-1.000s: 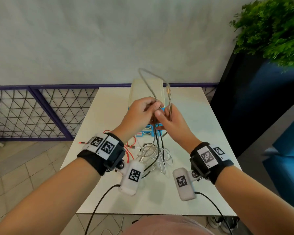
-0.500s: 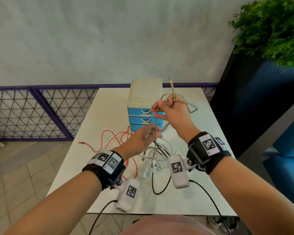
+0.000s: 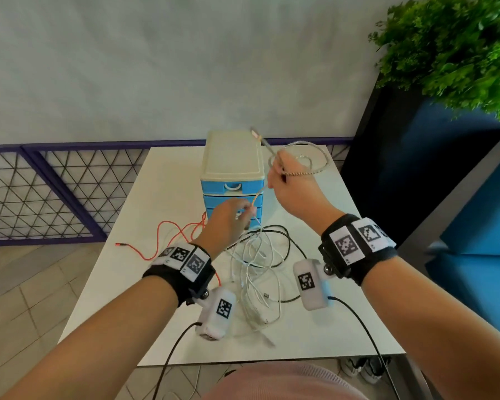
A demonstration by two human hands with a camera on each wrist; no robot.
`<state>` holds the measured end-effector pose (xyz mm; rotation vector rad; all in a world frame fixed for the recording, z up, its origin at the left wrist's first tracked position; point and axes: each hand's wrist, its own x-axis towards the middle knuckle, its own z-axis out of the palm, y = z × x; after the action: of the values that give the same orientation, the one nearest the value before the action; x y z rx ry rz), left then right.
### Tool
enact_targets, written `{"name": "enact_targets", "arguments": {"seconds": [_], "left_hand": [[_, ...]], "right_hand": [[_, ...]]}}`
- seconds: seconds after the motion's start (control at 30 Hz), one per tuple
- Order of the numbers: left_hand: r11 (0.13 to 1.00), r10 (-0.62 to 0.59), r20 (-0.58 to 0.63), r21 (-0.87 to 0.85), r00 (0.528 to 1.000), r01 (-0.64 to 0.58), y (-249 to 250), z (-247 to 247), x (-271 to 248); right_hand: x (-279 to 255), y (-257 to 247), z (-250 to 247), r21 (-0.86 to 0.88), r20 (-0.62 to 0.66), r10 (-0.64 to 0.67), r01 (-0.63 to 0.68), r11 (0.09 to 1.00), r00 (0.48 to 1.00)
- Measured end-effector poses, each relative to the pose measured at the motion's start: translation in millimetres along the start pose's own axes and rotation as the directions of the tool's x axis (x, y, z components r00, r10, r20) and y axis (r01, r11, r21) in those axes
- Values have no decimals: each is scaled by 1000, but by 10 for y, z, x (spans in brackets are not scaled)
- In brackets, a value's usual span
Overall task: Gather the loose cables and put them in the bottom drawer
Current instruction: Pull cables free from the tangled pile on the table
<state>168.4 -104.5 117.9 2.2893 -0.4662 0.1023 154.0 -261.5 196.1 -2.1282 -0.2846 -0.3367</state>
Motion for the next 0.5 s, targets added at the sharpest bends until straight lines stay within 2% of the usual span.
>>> {"name": "enact_targets", "arguments": {"seconds": [0.1,0.13,0.23,0.27,0.33,0.4,0.43,0.47,0.5], "left_hand": [[978,-41,-53,-206,998,29,192,-258,91],[979,-52,-74,-200,996,36,207,-364,111],[996,-42,-58,79,997,47,-1,-704,145],[983,-73,-34,167,997,77,-129,-807,138],[938,-205,-11,283,979,200,-427,-952,88],[871,-374,-3,343,928,352,-741,-1047,-17],[827,-446,15,388,895,406,-903,-1080,-84],[777,-514,43,446,857,444,-1056,-1088,-149],[715,-587,72,513,807,474,-1199,-1076,-212]], "right_hand": [[-118,244,19,-152,61,135,-125,980,989],[-134,322,22,-209,80,209,-188,960,975],[-170,446,-10,-414,196,415,-309,856,888],[-177,449,-19,-408,234,431,-315,857,871],[-198,382,-39,-228,277,391,-335,914,878],[-217,271,-82,42,248,405,-428,903,880],[-212,247,-104,113,226,438,-470,875,870],[-198,244,-128,98,208,468,-494,864,859],[-188,249,-153,-1,210,494,-505,863,844]]}}
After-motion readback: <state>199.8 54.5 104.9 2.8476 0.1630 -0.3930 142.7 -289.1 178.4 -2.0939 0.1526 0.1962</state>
